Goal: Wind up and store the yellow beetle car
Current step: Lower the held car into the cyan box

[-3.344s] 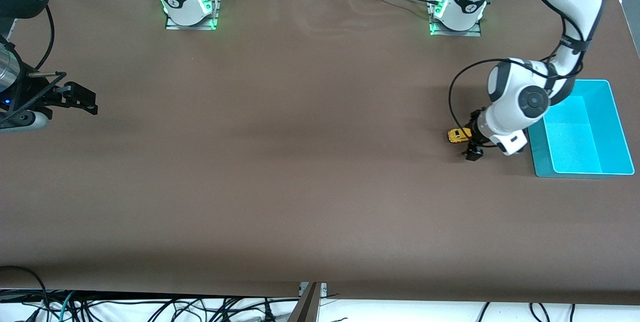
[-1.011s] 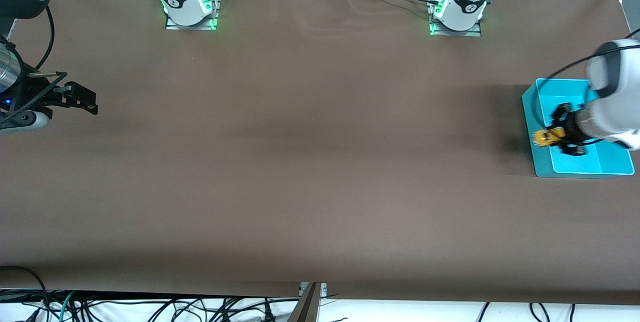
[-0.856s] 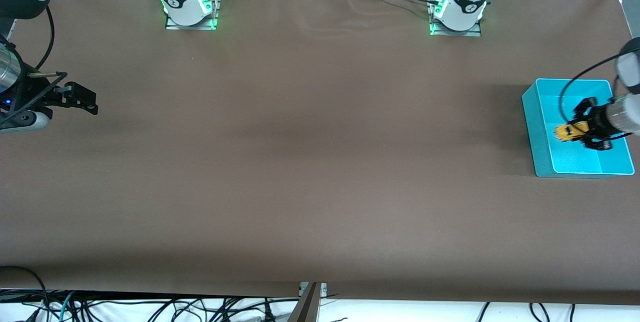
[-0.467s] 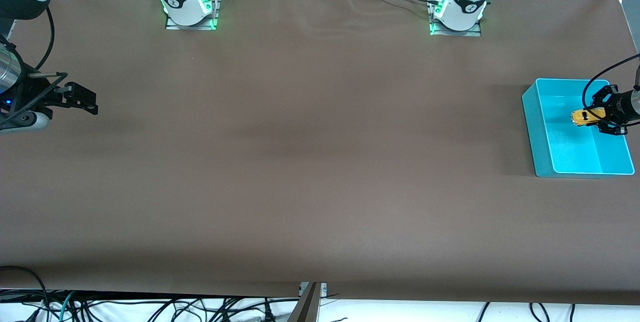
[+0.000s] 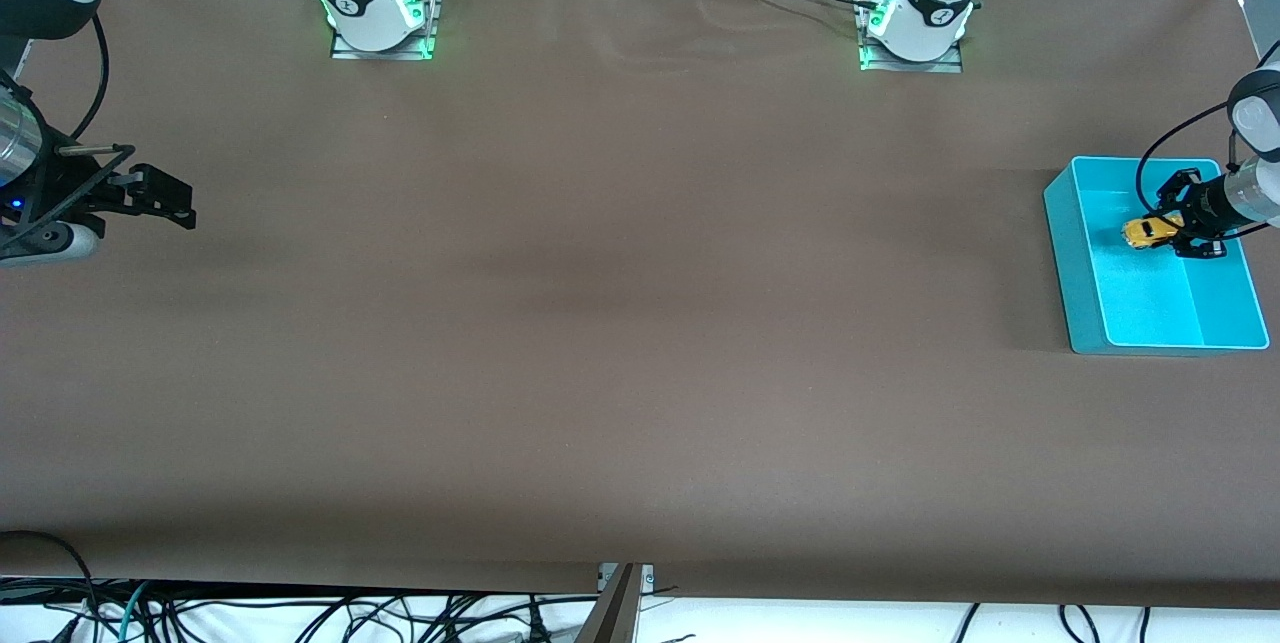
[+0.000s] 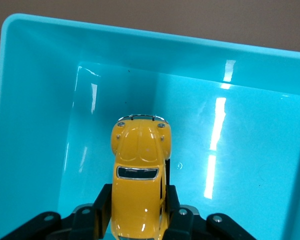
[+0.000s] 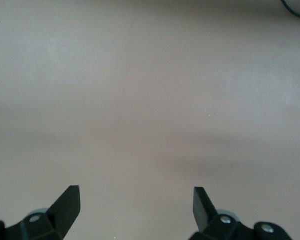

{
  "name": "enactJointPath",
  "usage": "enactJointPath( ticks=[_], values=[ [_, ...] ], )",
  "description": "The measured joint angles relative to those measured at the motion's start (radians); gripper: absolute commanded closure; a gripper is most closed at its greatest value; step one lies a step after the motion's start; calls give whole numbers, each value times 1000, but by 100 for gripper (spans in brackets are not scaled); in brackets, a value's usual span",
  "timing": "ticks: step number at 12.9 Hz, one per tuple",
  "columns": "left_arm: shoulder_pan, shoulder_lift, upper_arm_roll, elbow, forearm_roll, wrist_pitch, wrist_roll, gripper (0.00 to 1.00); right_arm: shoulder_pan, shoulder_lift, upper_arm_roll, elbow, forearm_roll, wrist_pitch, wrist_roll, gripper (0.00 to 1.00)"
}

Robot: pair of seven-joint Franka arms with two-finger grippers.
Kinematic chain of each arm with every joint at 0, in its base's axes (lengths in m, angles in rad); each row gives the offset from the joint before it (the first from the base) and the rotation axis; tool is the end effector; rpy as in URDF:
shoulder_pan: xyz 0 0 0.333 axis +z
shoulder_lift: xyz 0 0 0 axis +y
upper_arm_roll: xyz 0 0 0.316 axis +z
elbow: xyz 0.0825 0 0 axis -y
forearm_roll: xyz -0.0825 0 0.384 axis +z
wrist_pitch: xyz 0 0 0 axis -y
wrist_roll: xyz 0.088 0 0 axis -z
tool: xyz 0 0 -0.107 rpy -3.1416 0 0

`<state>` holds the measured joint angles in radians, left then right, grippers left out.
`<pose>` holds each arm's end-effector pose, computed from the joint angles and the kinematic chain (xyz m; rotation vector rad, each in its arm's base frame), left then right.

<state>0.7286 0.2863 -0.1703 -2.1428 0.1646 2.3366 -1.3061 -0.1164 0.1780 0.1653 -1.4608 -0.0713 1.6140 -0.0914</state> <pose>0.4733 0.2993 0.2638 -1.9542 -2.3395 0.0852 0.6106 0.0138 0.5779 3.0920 0.2198 -0.0361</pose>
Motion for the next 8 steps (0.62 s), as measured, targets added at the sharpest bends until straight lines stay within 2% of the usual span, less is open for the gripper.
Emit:
enactJointPath(
  ticks=[4, 8],
  values=[
    [2, 32, 0, -11, 0, 21, -1, 94, 0, 0, 0, 0, 0, 0, 0, 0],
    [4, 90, 0, -46, 9, 62, -1, 88, 0, 0, 0, 0, 0, 0, 0, 0]
  ],
)
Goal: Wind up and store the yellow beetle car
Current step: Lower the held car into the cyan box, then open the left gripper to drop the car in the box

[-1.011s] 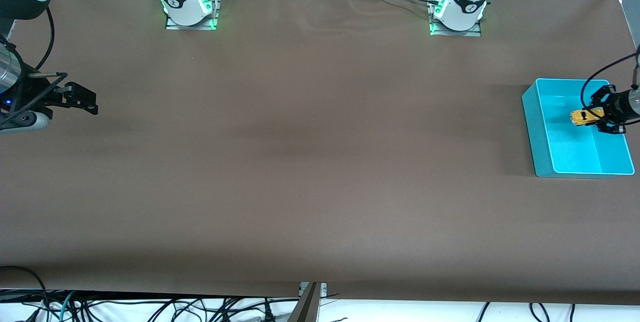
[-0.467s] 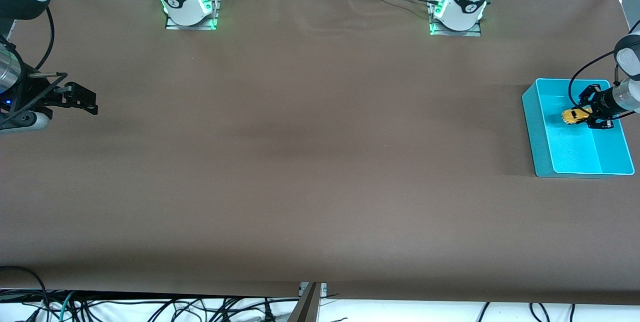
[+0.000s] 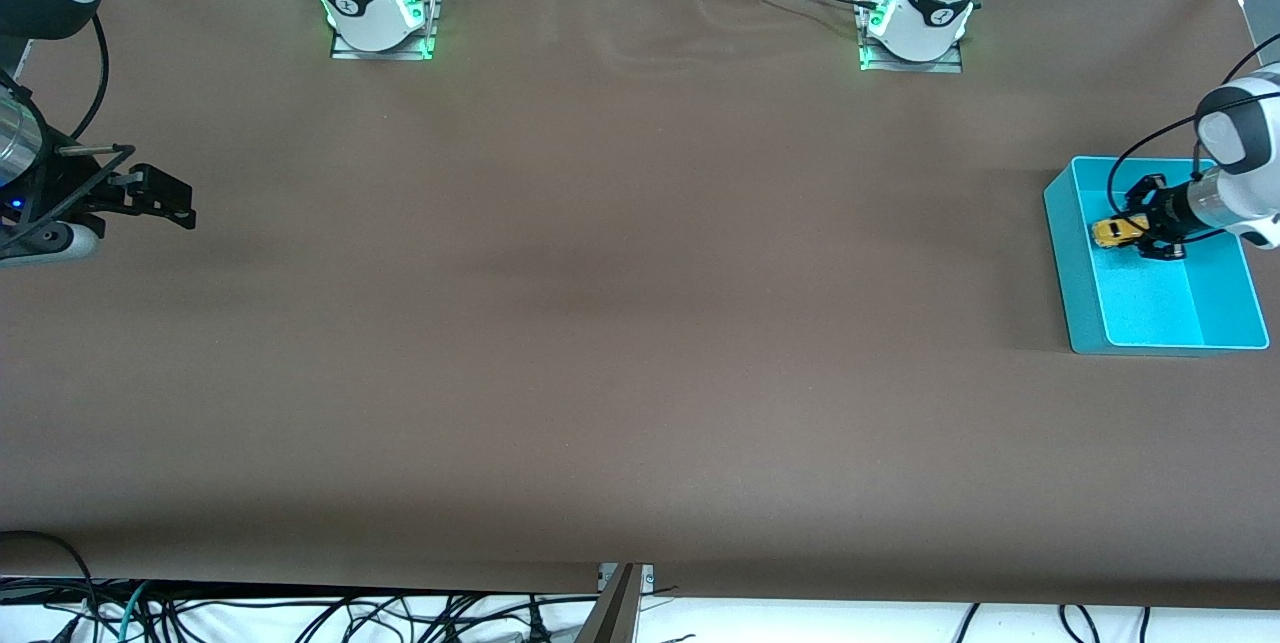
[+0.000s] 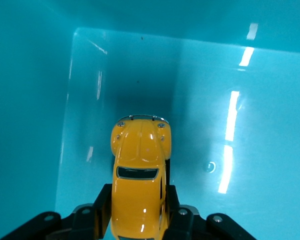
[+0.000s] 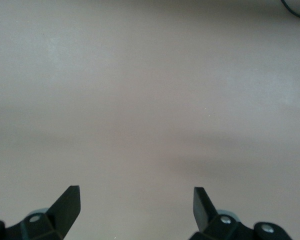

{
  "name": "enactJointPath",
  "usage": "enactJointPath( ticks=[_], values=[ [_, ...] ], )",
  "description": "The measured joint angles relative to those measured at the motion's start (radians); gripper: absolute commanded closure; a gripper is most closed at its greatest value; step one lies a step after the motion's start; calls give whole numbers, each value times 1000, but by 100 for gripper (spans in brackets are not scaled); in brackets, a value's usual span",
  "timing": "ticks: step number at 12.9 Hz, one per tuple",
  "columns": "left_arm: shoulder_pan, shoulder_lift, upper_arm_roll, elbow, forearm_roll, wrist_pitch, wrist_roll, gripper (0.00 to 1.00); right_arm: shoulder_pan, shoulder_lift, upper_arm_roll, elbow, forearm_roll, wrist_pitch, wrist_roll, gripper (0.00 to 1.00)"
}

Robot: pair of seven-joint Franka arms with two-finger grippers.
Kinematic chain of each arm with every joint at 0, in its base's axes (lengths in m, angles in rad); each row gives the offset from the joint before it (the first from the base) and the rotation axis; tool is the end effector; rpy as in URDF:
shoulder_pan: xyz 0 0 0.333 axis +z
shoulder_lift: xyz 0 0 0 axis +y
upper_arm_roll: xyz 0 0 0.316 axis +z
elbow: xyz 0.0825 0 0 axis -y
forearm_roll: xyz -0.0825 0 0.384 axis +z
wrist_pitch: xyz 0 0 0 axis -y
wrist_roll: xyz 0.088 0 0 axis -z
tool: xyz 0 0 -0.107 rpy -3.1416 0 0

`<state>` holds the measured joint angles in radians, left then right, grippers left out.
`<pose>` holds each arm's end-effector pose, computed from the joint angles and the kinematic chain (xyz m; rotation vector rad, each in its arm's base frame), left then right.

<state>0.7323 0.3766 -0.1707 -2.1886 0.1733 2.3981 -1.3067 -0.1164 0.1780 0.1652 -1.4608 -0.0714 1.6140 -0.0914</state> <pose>0.4583 0.2878 0.2023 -1.9609 -2.3196 0.1991 0.6106 0.0137 0.5779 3.0919 0.2197 -0.0361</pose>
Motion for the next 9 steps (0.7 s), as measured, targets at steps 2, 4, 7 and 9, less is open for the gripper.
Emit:
enactJointPath(
  ticks=[2, 4, 7, 9],
  values=[
    [8, 10, 0, -3, 30, 2, 0, 87, 0, 0, 0, 0, 0, 0, 0, 0],
    [35, 11, 1, -5, 56, 2, 0, 85, 0, 0, 0, 0, 0, 0, 0, 0],
    [50, 11, 0, -21, 63, 16, 1, 69, 0, 0, 0, 0, 0, 0, 0, 0],
    [50, 10, -3, -30, 63, 26, 1, 47, 0, 0, 0, 0, 0, 0, 0, 0]
  ],
)
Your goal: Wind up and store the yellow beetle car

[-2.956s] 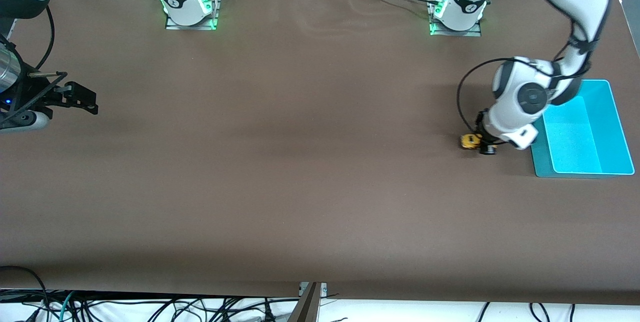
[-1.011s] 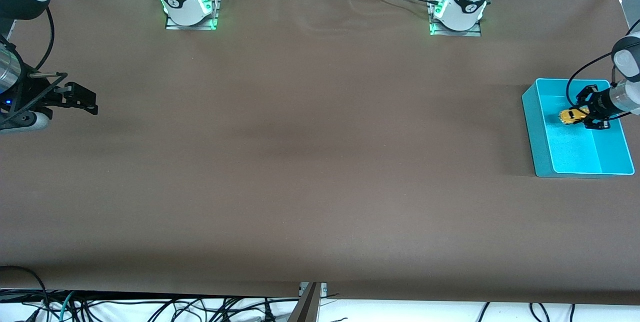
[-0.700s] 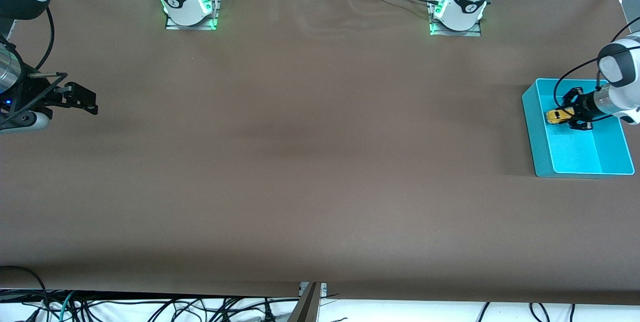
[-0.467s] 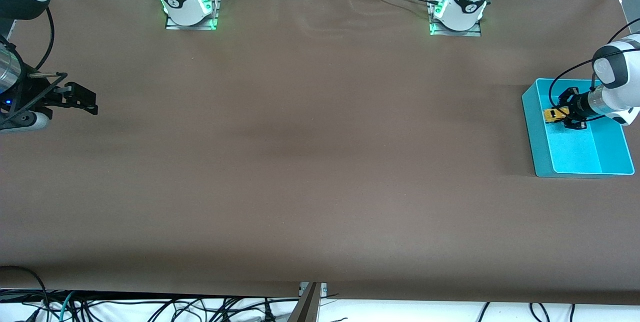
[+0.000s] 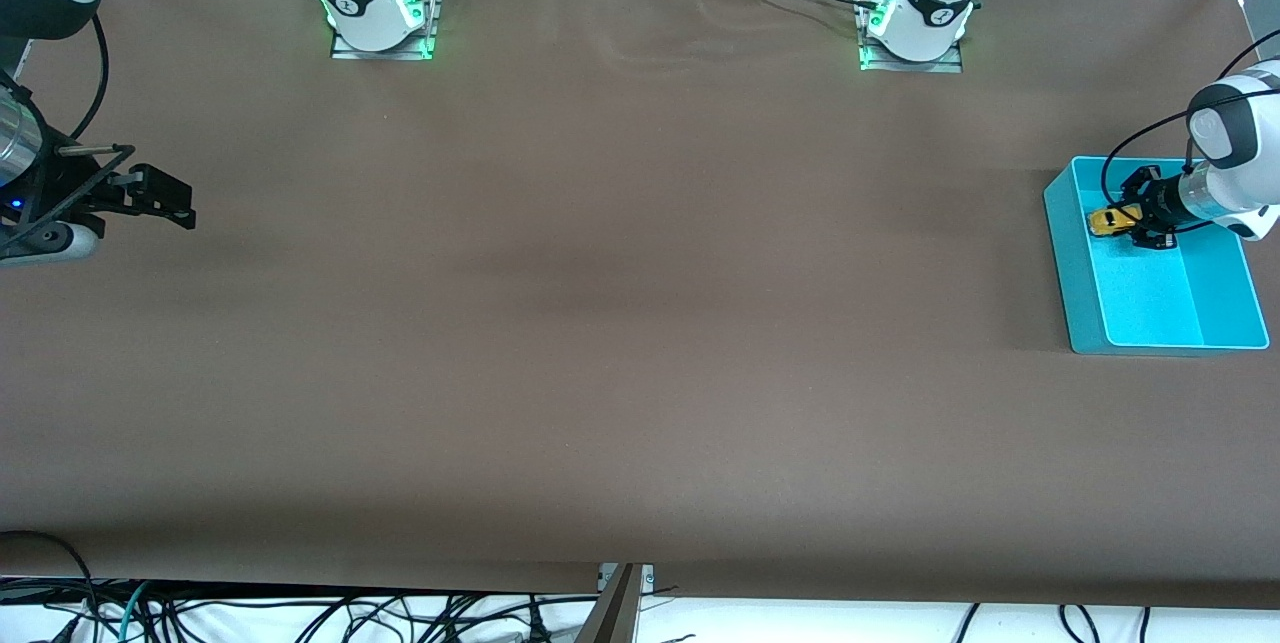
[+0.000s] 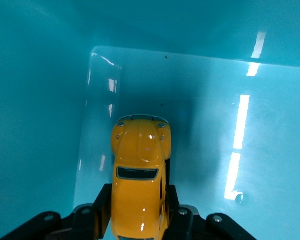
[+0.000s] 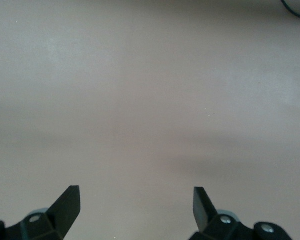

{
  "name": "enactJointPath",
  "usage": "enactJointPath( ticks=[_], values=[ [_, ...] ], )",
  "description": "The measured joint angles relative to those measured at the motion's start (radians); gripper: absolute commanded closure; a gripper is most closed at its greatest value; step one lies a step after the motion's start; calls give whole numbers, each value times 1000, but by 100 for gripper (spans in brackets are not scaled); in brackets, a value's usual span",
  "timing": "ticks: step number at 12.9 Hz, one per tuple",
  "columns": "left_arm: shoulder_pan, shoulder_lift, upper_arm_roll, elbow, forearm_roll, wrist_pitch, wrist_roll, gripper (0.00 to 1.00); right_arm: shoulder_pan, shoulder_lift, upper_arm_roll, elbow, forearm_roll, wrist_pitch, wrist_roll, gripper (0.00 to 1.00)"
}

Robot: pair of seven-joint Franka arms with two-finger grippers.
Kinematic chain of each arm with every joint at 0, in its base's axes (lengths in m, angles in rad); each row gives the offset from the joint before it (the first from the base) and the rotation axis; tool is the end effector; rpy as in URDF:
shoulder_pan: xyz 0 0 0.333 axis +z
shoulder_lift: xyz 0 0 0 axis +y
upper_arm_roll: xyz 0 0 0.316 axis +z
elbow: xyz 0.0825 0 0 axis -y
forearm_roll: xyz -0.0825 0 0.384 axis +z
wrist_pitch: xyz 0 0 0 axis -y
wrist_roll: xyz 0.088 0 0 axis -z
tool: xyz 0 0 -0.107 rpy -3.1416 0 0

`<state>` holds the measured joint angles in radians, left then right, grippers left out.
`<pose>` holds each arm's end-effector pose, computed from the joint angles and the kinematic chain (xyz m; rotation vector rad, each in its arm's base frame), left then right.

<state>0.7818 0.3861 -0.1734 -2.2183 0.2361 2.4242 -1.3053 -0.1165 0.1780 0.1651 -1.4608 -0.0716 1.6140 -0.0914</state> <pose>0.4368 0.3021 0.1890 -1.9525 -2.2891 0.2003 0.6106 0.0136 0.5779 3.0917 0.2194 -0.0361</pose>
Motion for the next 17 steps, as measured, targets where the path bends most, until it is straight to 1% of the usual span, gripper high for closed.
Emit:
enactJointPath(
  ticks=[1, 4, 5, 7, 8, 10, 12, 13, 14, 16, 17],
  values=[
    [0, -1, 0, 0, 0, 3, 0, 1, 0, 0, 0, 0, 0, 0, 0, 0],
    [-1, -22, -7, 4, 0, 3, 1, 0, 0, 0, 0, 0, 0, 0, 0, 0],
    [-1, -35, -10, 14, 0, -18, 2, 0, 0, 0, 0, 0, 0, 0, 0, 0],
    [-2, -62, -18, 70, 0, -136, 8, 0, 0, 0, 0, 0, 0, 0, 0, 0],
    [-3, -76, -31, 123, 0, -226, 10, 0, 0, 0, 0, 0, 0, 0, 0, 0],
    [-6, -92, -78, 264, 0, -432, 10, 0, 0, 0, 0, 0, 0, 0, 0, 0],
    [-9, -100, -139, 384, 0, -588, 10, 0, 0, 0, 0, 0, 0, 0, 0, 0],
    [-10, -103, -184, 428, -1, -634, 10, 0, 0, 0, 0, 0, 0, 0, 0, 0],
    [-10, -106, -239, 469, -1, -654, 10, 0, 0, 0, 0, 0, 0, 0, 0, 0],
    [-18, -110, -341, 564, -12, -663, 7, 0, 0, 0, 0, 0, 0, 0, 0, 0],
    [-43, -119, -360, 606, -18, -663, 8, 0, 0, 0, 0, 0, 0, 0, 0, 0]
  ],
)
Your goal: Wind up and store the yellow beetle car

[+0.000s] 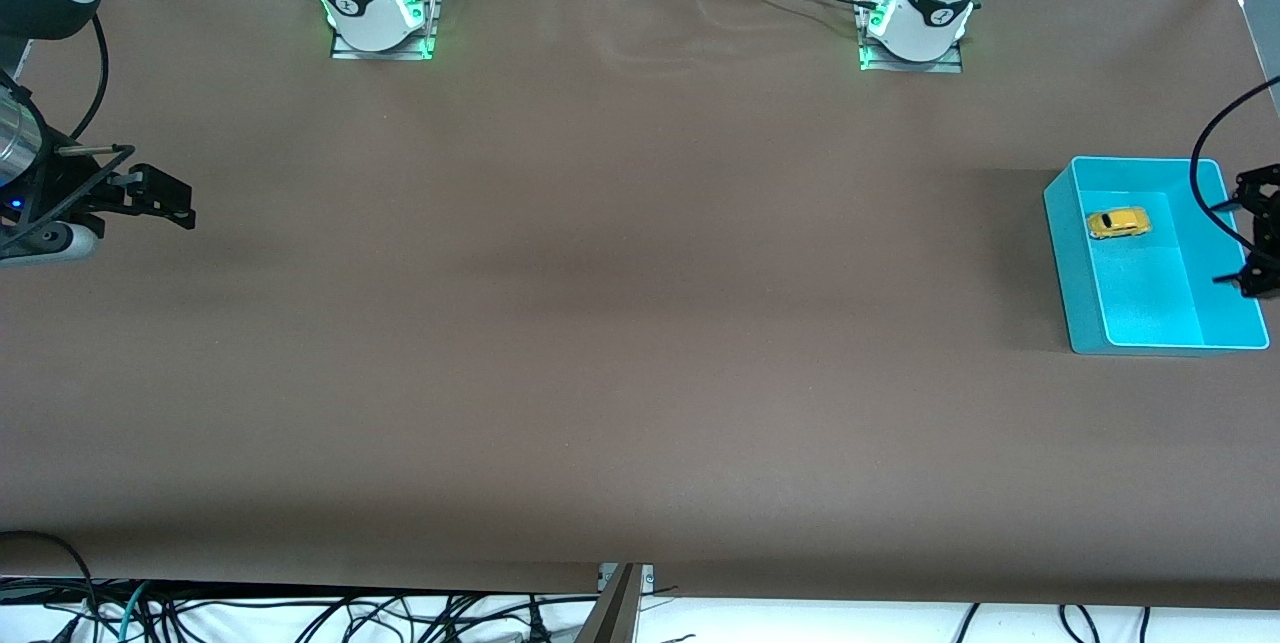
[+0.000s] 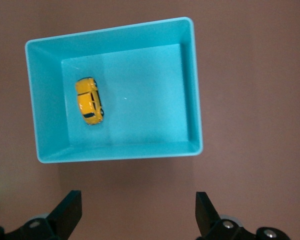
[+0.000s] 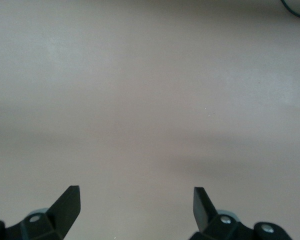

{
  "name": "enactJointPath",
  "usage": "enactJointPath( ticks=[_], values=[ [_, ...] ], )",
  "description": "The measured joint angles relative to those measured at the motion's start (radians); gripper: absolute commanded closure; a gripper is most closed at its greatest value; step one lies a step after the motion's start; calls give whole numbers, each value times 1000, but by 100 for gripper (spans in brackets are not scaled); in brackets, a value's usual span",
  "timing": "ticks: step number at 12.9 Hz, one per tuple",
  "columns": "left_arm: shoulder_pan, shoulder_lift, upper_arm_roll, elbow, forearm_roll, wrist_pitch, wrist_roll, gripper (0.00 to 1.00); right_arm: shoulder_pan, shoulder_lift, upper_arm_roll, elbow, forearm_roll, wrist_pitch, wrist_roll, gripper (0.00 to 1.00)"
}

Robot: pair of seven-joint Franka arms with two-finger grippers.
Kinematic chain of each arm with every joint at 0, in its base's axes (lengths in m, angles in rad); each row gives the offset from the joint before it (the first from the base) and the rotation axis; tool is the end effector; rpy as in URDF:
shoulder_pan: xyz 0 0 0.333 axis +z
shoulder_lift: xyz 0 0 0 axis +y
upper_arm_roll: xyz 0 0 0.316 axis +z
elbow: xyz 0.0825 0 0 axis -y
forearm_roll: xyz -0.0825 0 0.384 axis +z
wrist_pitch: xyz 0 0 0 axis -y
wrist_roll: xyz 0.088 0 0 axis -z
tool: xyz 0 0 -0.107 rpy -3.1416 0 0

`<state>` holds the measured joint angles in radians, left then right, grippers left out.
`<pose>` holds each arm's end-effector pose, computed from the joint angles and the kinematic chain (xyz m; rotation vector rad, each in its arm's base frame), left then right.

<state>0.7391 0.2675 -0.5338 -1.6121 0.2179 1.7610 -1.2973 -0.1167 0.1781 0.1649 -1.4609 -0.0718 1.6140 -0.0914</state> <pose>0.6005 0.1754 0.4817 -2.2583 -2.0269 0.0425 0.6107 0.0134 0.5777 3.0916 0.2188 -0.0365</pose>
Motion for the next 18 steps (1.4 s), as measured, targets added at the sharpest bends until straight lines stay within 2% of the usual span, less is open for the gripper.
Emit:
enactJointPath(
  ticks=[2, 5, 7, 10, 14, 18],
  values=[
    [-113, -29, 32, 55, 12, -2, 0, 0, 0, 0, 0, 0, 0, 0, 0, 0],
    [-269, -99, 107, 70, -10, -16, 71, 0, 0, 0, 0, 0, 0, 0, 0, 0],
    [-320, -143, 132, 70, -44, -20, 255, 0, 0, 0, 0, 0, 0, 0, 0, 0],
    [-442, -182, 280, 70, -80, -46, 572, 0, 0, 0, 0, 0, 0, 0, 0, 0],
    [-534, -199, 426, 70, -119, -68, 992, 0, 0, 0, 0, 0, 0, 0, 0, 0],
    [-579, -224, 442, 70, -153, -120, 1156, 0, 0, 0, 0, 0, 0, 0, 0, 0]
  ],
)
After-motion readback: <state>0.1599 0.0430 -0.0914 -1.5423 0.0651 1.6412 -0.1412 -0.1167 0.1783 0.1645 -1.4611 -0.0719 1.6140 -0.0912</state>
